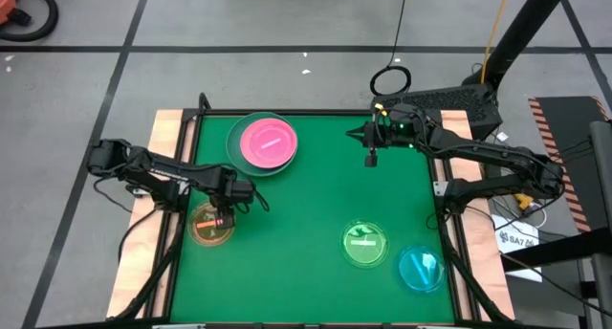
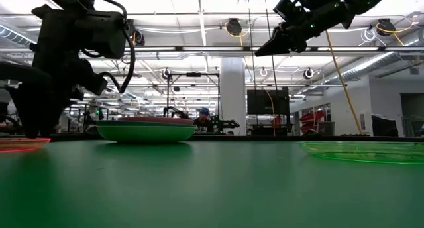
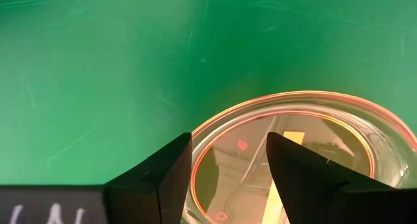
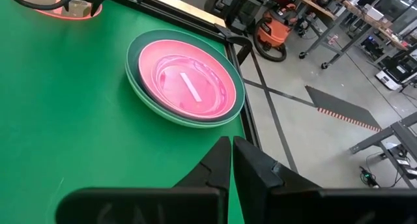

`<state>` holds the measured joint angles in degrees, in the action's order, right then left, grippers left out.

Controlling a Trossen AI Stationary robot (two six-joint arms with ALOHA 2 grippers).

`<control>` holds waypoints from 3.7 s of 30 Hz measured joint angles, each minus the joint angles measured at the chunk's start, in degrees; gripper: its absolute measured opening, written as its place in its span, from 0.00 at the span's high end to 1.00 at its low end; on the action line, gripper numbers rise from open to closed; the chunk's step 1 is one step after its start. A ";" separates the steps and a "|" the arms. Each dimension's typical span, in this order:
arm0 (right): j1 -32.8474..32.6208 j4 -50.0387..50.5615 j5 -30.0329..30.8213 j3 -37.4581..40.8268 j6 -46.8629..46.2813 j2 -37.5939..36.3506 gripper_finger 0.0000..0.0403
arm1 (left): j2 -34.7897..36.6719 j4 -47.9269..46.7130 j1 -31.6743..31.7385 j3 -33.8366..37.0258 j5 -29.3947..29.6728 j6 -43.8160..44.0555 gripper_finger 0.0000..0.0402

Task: Stack plastic plates
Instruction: Stack the orange plate on top of the pink plate

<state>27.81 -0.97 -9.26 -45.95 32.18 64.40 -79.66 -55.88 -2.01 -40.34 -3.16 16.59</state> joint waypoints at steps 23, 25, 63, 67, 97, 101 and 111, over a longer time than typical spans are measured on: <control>0.00 0.00 0.00 0.00 0.00 0.00 0.97 | -0.28 1.54 0.12 1.46 1.66 -1.28 0.49; 0.00 0.00 0.00 0.00 0.00 0.00 0.97 | -0.28 1.56 0.12 1.46 1.66 -1.25 0.49; 1.97 1.34 0.17 0.00 -0.45 0.00 0.97 | -0.33 6.54 8.19 -1.34 -2.35 -17.43 0.56; 2.18 1.58 0.11 0.00 -0.46 0.01 0.97 | -0.33 6.76 8.25 -1.29 -3.00 -17.63 0.56; 2.25 2.73 0.09 0.00 -1.07 0.00 0.97 | -4.73 7.30 7.84 -1.16 -5.99 -18.24 0.56; 2.25 2.73 0.11 0.00 -1.07 0.00 0.97 | -4.72 7.30 7.82 -1.16 -6.03 -18.41 0.59; 2.25 2.71 0.14 0.00 -1.07 0.00 0.97 | -4.72 7.28 7.83 -1.16 -6.03 -18.39 0.72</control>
<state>30.06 1.74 -9.11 -45.95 31.11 64.40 -84.38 -48.60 5.81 -41.50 -9.19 -1.80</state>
